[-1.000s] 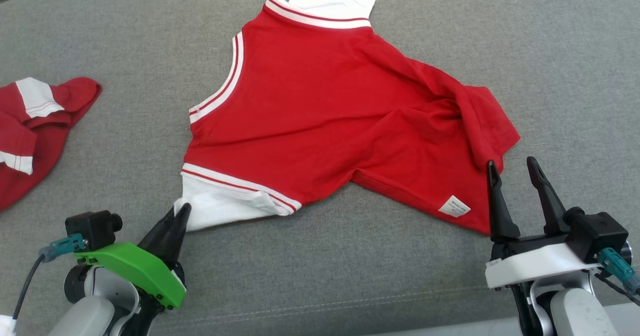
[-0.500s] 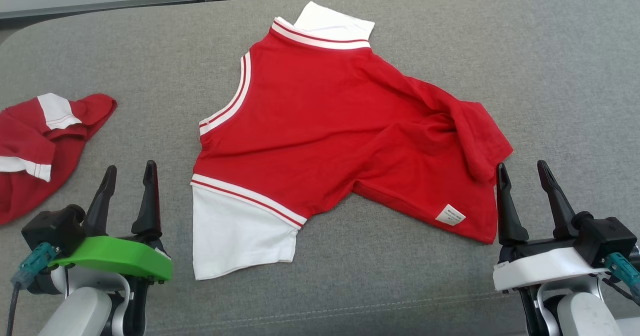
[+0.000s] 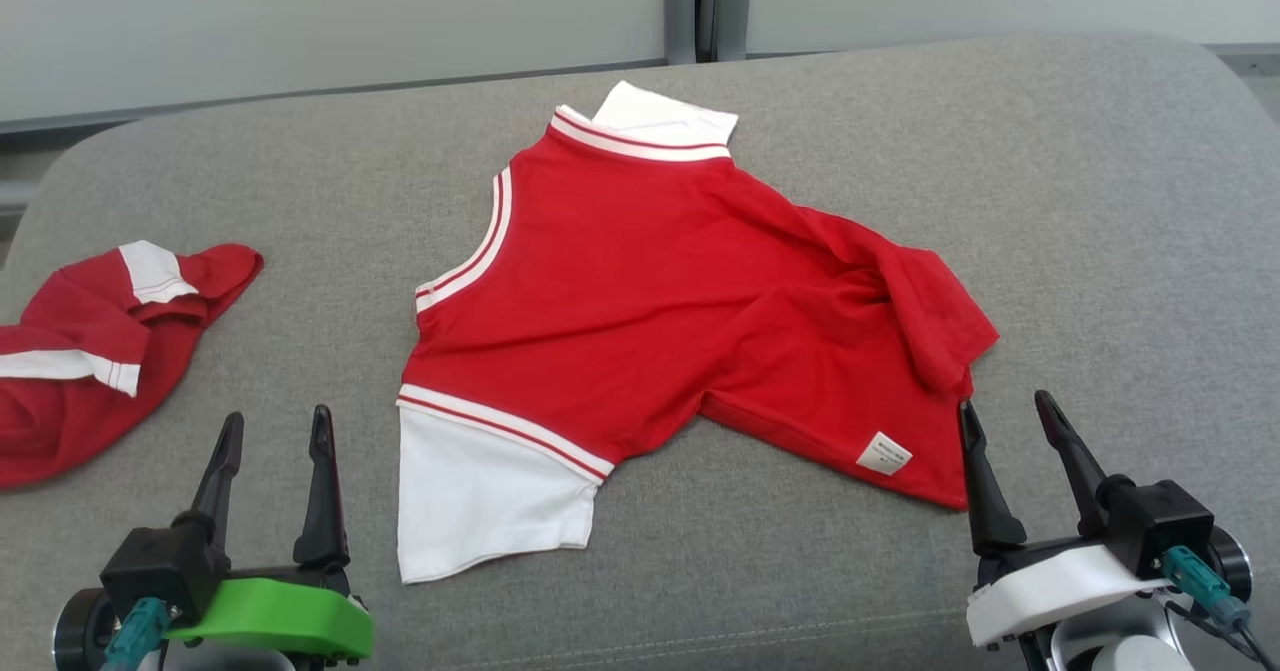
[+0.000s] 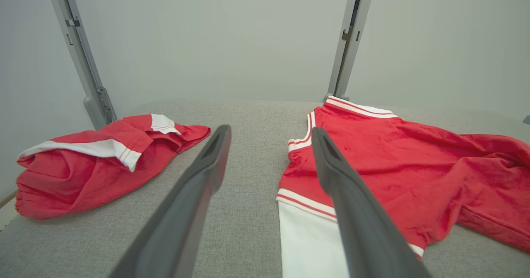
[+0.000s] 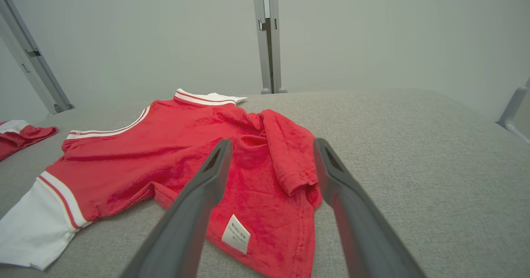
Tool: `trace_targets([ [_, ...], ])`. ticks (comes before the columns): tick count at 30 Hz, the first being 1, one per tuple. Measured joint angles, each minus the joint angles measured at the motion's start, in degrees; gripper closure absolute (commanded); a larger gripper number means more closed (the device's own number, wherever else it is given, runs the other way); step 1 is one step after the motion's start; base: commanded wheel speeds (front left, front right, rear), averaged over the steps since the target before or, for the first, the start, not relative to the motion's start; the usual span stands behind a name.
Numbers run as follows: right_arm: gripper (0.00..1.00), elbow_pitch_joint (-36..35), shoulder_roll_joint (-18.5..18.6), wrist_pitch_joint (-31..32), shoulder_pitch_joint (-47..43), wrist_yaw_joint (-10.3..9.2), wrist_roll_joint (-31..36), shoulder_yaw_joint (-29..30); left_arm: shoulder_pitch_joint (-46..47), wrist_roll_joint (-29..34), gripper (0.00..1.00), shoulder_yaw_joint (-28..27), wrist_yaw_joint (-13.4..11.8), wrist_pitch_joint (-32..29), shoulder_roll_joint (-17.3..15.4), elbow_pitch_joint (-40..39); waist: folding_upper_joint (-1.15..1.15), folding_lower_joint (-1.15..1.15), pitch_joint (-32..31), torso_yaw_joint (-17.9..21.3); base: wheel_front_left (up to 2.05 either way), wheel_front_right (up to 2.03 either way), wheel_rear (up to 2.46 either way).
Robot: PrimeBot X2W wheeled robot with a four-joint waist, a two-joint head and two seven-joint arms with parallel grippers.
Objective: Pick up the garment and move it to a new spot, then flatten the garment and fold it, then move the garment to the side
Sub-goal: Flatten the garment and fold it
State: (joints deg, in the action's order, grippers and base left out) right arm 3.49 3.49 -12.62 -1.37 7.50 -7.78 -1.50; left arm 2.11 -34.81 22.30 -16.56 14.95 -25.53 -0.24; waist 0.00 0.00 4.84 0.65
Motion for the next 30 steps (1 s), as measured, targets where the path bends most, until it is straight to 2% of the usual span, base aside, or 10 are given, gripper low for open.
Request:
trace_targets([
  [12,0.00,-0.4,-0.4,0.0,-3.4,0.00,0.0,-1.2,-5.5,3.3,0.00,-1.9,1.3,0.0,2.3,-0.5,0.00,0.00,-4.1,-0.4,0.00,0.00,0.00],
  [27,0.00,-1.4,-0.6,0.5,-3.9,0.00,-0.1,-1.2,-5.8,4.1,0.00,-2.6,2.5,0.0,3.0,0.7,0.00,0.00,-4.5,-1.2,0.00,0.00,0.00],
  [30,0.00,-1.3,-0.6,1.0,-3.9,0.00,-0.1,-1.5,-5.8,3.2,0.00,-1.9,3.6,-1.3,3.2,1.0,0.00,0.00,-4.3,-1.3,0.00,0.00,0.00],
])
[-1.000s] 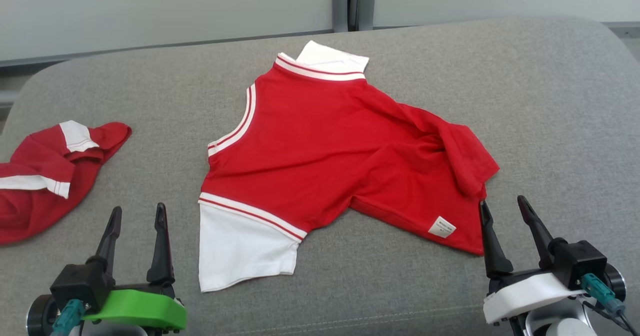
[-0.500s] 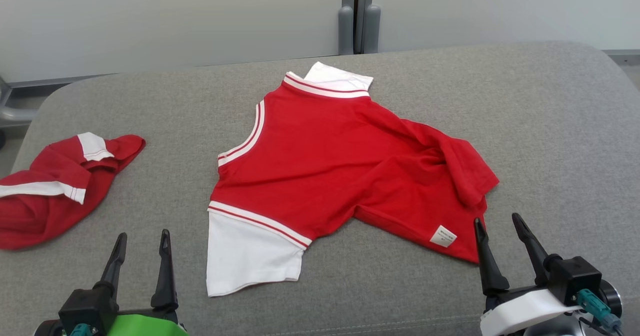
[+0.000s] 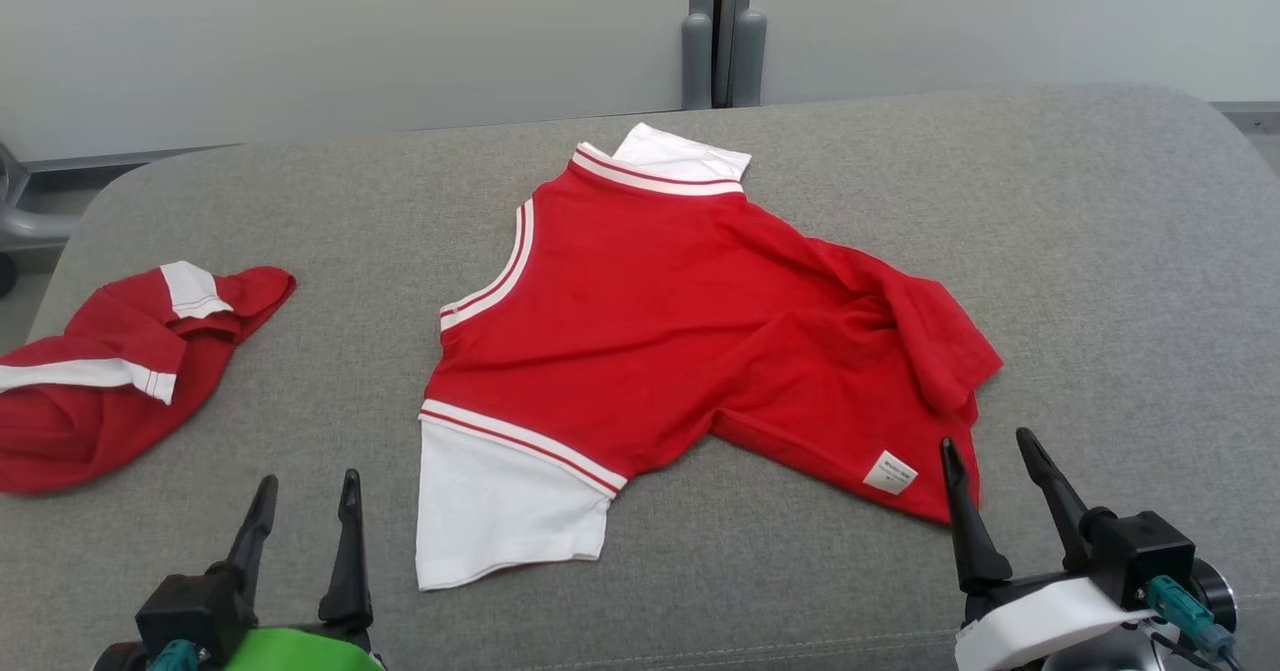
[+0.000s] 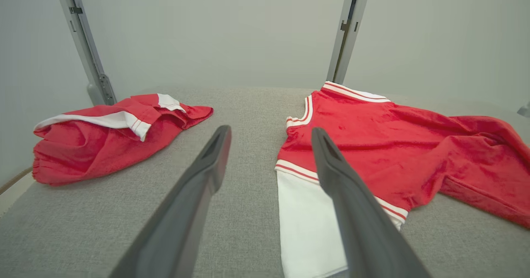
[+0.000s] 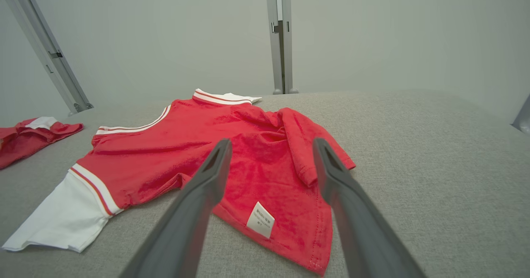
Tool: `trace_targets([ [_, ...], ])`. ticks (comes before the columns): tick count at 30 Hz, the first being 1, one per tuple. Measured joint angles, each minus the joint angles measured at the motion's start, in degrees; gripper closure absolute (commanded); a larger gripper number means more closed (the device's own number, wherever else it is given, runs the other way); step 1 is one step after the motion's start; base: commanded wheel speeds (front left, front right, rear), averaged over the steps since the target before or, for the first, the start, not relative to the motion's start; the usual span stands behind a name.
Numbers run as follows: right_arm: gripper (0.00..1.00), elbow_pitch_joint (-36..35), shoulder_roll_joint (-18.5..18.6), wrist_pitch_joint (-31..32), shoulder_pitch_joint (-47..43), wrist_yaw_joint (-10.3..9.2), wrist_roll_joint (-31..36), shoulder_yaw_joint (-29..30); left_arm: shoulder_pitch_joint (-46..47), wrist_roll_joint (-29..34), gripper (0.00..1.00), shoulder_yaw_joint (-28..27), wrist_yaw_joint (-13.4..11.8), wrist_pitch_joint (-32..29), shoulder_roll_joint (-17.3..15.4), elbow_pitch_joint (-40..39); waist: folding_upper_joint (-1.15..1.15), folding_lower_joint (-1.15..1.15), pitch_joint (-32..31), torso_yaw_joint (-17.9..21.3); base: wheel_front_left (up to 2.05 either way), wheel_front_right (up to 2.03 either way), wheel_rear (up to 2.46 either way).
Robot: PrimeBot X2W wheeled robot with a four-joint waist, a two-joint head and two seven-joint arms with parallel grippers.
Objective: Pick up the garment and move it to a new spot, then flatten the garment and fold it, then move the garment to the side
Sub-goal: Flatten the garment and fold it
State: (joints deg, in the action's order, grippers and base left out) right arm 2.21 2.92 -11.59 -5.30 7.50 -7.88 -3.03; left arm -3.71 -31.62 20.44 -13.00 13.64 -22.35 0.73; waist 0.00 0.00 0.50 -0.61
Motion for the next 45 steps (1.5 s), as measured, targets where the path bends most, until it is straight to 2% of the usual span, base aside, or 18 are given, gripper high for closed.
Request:
trace_targets([
  [10,0.00,3.0,0.7,3.3,-0.3,0.00,-0.1,0.6,0.4,-5.2,0.00,4.6,4.1,-10.6,1.3,2.9,0.00,0.00,1.3,-0.3,0.00,0.00,0.00],
  [16,0.00,7.4,1.9,4.5,-0.2,0.00,-1.1,0.9,1.6,-7.7,0.00,5.8,5.9,-13.9,2.0,6.2,0.00,0.00,2.8,0.1,0.00,0.00,0.00],
  [25,0.00,14.7,3.5,3.7,4.3,0.00,-1.2,0.5,5.0,-10.4,0.00,5.3,8.3,-15.2,2.4,12.9,0.00,0.00,6.6,1.1,0.00,0.00,0.00],
  [43,0.00,23.1,4.9,3.3,11.7,0.00,-3.6,-2.6,9.7,-11.7,0.00,5.5,10.0,-15.9,3.5,19.5,0.00,0.00,12.3,1.6,0.00,0.00,0.00],
  [45,0.53,23.8,4.9,3.7,12.6,0.00,-4.3,-3.3,9.9,-11.7,0.41,5.5,10.1,-16.0,3.5,19.8,0.00,0.00,12.3,1.6,0.00,0.00,0.00],
])
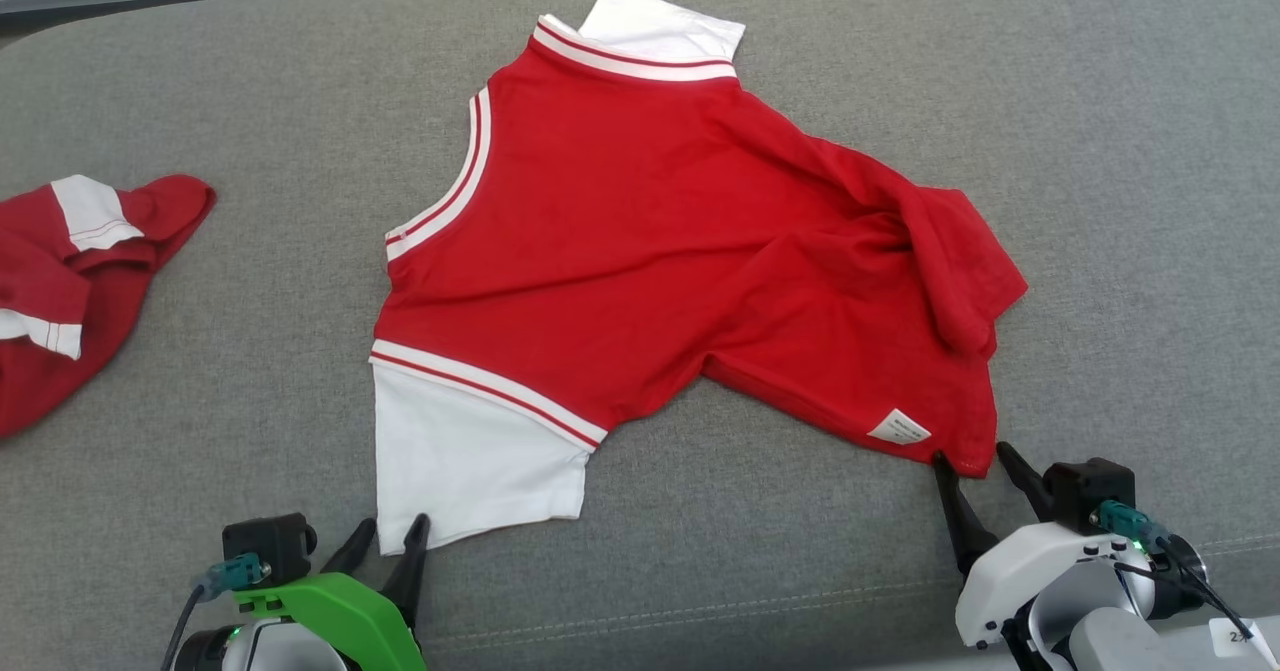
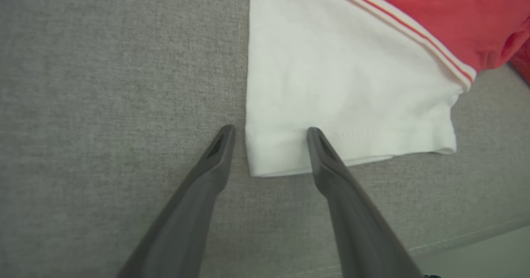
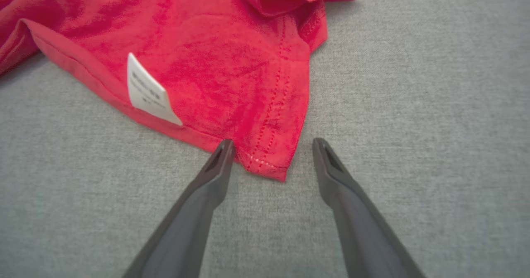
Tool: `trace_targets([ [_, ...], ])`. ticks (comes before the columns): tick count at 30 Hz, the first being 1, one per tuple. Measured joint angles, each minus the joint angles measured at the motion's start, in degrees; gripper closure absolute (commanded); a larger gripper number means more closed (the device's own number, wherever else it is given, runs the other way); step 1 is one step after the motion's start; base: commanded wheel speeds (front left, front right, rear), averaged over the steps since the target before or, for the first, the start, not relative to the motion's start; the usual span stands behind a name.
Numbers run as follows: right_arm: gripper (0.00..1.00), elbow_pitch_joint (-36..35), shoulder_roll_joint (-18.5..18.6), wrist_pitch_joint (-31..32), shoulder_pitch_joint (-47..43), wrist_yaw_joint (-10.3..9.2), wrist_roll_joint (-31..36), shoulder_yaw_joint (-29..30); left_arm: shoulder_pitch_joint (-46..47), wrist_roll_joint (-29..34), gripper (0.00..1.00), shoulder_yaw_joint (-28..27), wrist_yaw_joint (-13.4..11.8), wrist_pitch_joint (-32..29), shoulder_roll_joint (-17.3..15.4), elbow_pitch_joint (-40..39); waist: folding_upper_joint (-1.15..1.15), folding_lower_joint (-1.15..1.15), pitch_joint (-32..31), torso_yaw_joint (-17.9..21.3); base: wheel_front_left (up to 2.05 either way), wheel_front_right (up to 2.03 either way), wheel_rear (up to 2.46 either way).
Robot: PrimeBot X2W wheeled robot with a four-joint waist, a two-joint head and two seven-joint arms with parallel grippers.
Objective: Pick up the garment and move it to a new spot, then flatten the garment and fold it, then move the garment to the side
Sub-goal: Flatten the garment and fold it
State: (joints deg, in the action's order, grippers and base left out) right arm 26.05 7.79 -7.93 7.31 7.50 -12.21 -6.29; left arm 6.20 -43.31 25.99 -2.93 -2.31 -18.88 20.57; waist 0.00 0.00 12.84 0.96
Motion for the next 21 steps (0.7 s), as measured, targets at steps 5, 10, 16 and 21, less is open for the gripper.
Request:
trace_targets([
  [5,1.00,1.0,-0.1,-0.2,1.1,0.00,-2.6,-1.0,0.6,0.3,1.00,0.3,0.2,0.2,-0.2,0.1,0.00,0.00,0.1,0.0,0.00,0.00,0.00],
  [10,1.00,1.0,0.6,-0.8,1.2,0.04,-4.9,-1.6,0.7,0.6,1.00,0.4,0.1,1.2,-0.2,-1.1,0.00,0.00,0.2,-0.5,0.00,0.00,0.00],
  [16,1.00,-4.4,1.1,-3.6,-0.5,0.03,-5.7,0.1,0.7,1.8,1.00,-0.7,-1.6,3.4,-1.9,-6.3,0.00,0.00,0.0,-0.8,0.00,0.00,0.00],
  [21,1.00,-12.7,0.7,-5.2,-2.1,0.03,-5.4,0.8,0.7,5.1,1.00,-2.1,-5.1,5.0,-4.5,-13.3,0.00,0.00,-0.6,-0.6,0.00,0.00,0.00],
])
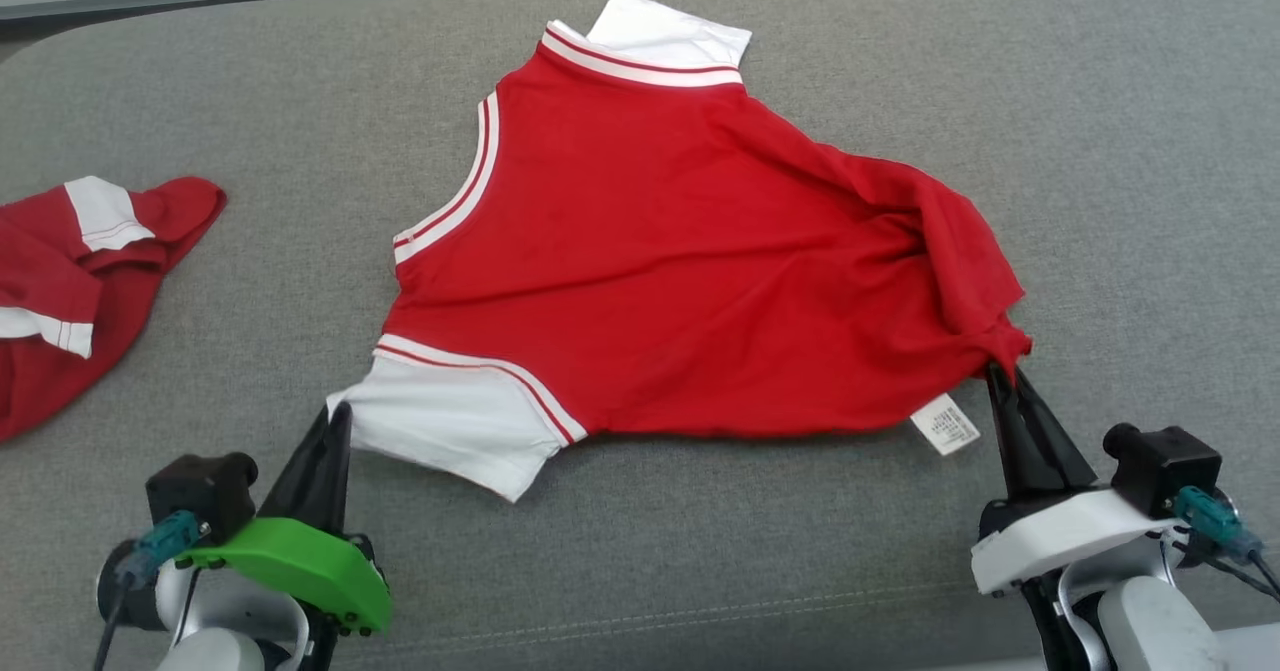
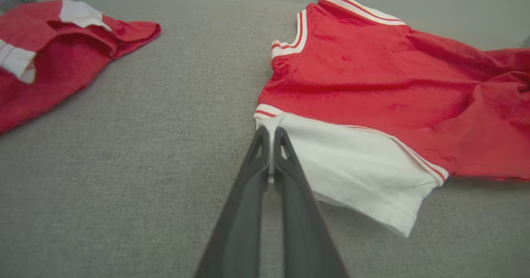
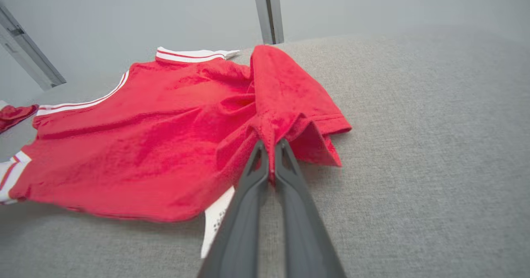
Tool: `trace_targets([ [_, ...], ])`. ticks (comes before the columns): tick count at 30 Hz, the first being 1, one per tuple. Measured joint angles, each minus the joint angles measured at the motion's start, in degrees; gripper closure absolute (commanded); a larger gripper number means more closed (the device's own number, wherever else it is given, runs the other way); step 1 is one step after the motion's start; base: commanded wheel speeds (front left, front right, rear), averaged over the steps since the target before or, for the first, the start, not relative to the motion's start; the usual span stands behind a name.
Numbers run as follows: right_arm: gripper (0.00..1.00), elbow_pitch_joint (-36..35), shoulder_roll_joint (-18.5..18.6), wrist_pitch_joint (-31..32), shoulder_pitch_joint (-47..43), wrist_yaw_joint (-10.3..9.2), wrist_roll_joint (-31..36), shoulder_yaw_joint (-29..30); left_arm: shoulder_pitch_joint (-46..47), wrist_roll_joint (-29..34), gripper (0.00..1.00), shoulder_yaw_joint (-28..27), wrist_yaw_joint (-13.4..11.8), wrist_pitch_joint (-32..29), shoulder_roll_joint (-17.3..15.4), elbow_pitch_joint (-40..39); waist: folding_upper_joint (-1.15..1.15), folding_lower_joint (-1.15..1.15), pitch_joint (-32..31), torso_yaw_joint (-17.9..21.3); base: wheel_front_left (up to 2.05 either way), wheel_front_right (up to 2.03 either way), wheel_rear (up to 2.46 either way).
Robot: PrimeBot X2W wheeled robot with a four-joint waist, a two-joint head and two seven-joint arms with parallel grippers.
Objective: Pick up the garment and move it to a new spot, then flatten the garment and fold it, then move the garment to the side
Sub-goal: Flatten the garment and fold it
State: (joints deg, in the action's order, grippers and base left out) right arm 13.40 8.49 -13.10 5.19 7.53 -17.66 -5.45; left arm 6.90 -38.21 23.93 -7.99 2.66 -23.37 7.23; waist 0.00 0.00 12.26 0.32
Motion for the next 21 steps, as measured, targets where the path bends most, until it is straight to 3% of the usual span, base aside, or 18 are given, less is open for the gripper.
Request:
trace_targets([
  [11,1.00,-15.3,2.5,0.5,4.4,-0.01,0.6,1.1,6.2,5.4,1.00,-4.8,-5.6,3.0,-3.4,-16.7,0.00,0.00,-2.5,-0.1,0.00,0.00,0.00],
  [21,1.00,-17.8,6.6,3.5,17.8,-0.01,-0.3,-0.9,21.0,8.2,1.00,-7.8,-5.4,0.0,-7.5,-22.8,0.00,0.00,-5.8,-0.2,0.00,0.00,0.00],
])
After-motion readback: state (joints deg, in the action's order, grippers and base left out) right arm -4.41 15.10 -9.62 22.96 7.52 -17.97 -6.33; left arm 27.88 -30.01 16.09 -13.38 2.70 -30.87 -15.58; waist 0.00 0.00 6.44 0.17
